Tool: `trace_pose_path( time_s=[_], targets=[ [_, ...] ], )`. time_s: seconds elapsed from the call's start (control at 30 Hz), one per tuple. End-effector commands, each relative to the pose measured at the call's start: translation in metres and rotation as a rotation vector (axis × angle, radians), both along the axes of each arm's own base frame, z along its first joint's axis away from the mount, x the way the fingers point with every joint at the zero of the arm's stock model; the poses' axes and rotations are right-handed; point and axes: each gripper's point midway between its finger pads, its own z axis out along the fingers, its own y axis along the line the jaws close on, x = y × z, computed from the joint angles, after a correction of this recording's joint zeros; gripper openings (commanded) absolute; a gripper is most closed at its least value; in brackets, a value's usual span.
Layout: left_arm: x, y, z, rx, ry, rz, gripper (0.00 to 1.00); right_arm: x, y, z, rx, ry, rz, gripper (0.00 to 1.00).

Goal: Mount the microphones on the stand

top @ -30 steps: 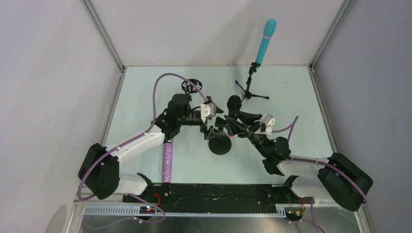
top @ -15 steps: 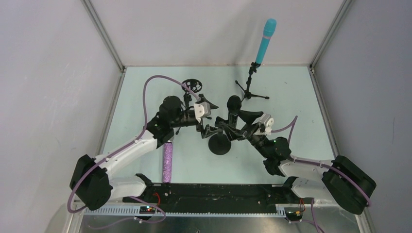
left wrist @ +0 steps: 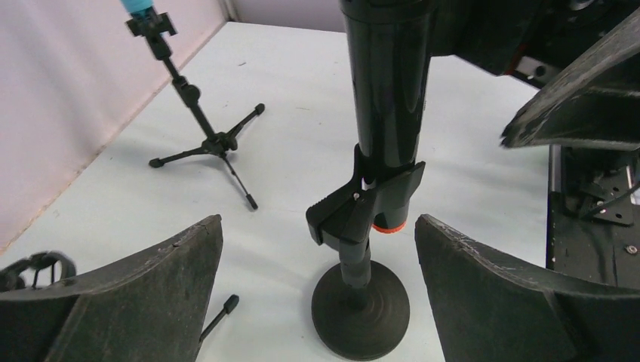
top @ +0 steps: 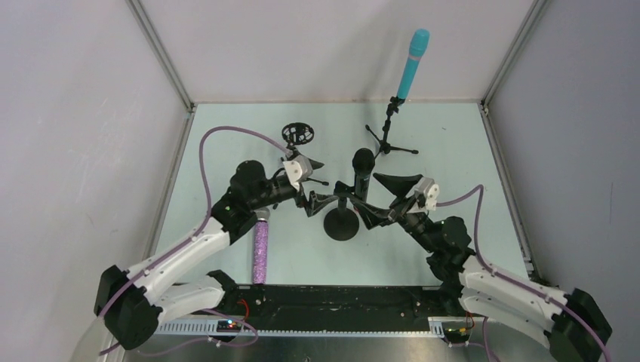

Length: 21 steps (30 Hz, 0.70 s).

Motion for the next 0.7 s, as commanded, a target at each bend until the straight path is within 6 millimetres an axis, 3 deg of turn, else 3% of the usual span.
trace_pose_path(
  time_s=[0.0, 0.13, 0.27, 0.57, 0.67],
  targets=[
    [0.000, 0.016, 0.016, -0.078, 0.031, 0.114, 1.00, -0.007, -0.011, -0.006, -0.033, 0.107, -0.008, 0.99],
    [-0.003, 0.033, 0.018, -0.118, 0.044, 0.193, 1.00, -0.017, -0.021, -0.013, -0.023, 0.190, 0.005, 0.99],
    [-0.006, 0.046, 0.001, -0.129, 0.097, 0.257, 1.00, -0.020, -0.020, -0.024, -0.027, 0.257, 0.018, 0.99],
    [-0.012, 0.048, -0.061, -0.066, 0.226, 0.266, 1.00, -0.015, -0.020, -0.059, -0.074, 0.407, -0.008, 0.99],
    [-0.015, 0.043, -0.078, -0.057, 0.203, 0.220, 1.00, -0.016, -0.021, -0.061, -0.081, 0.408, -0.009, 0.99]
  ],
)
